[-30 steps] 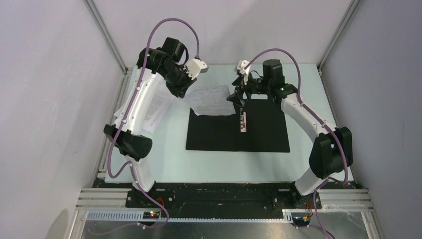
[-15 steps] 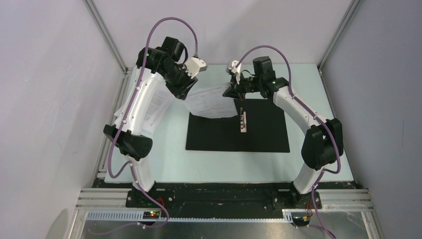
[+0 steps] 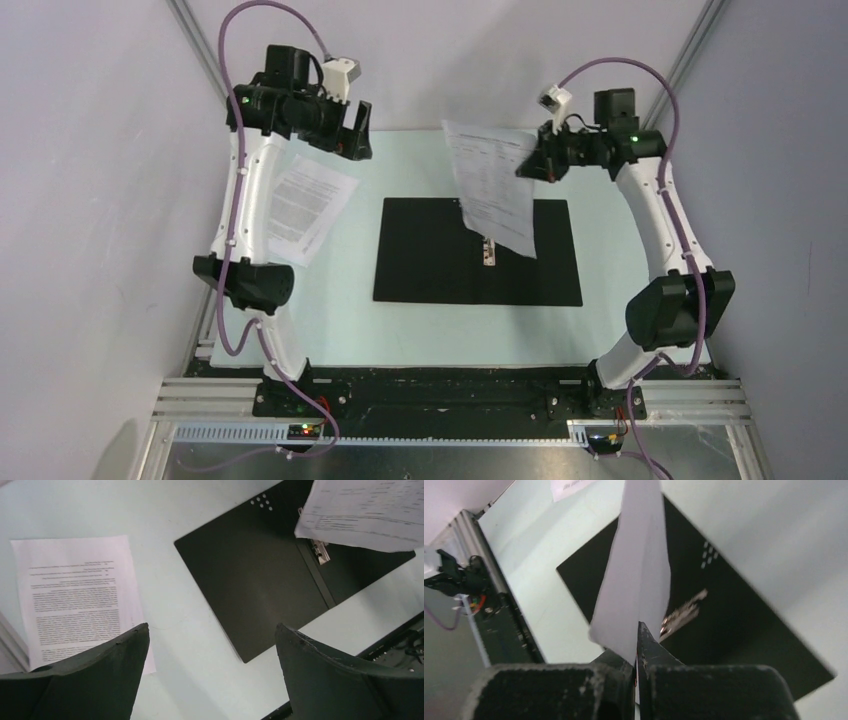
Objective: Put the files into the folder
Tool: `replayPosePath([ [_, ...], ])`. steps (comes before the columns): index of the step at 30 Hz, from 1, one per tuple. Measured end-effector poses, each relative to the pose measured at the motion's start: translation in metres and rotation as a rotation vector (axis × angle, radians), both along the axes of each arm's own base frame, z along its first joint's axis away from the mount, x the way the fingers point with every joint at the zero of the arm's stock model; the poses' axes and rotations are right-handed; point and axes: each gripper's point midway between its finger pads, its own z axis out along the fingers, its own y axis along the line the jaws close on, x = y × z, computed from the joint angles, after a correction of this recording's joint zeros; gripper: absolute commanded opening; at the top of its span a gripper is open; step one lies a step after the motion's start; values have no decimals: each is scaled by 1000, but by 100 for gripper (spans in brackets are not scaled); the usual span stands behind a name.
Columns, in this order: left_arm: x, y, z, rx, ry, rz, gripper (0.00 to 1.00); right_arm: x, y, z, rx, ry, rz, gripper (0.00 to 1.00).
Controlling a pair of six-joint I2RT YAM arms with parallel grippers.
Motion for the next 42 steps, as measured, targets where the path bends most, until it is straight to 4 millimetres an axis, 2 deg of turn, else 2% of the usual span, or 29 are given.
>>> replayPosePath([
  [3, -2, -6, -15, -9, 53, -8, 100, -18, -31, -12, -10, 143, -61, 0],
  [8, -5, -9, -36, -3, 114, -22, 100, -45, -89, -67, -67, 426, -158, 0],
  [13, -9, -7, -63, 16, 193, -21, 100, -50, -145, -137, -106, 695, -236, 0],
  [17, -15, -3, -87, 40, 264, -29, 100, -46, -172, -181, -100, 834, -277, 0],
  [21, -22, 3, -108, 70, 320, -35, 99, -35, -178, -205, -102, 874, -281, 0],
  [29, -35, 24, -148, 163, 421, -26, 99, -12, -167, -234, -93, 856, -240, 0],
  [36, -37, 36, -157, 211, 439, -9, 98, 15, -167, -250, -52, 819, -240, 0],
  [42, -37, 37, -157, 219, 439, -2, 97, 37, -166, -245, -65, 754, -230, 0],
])
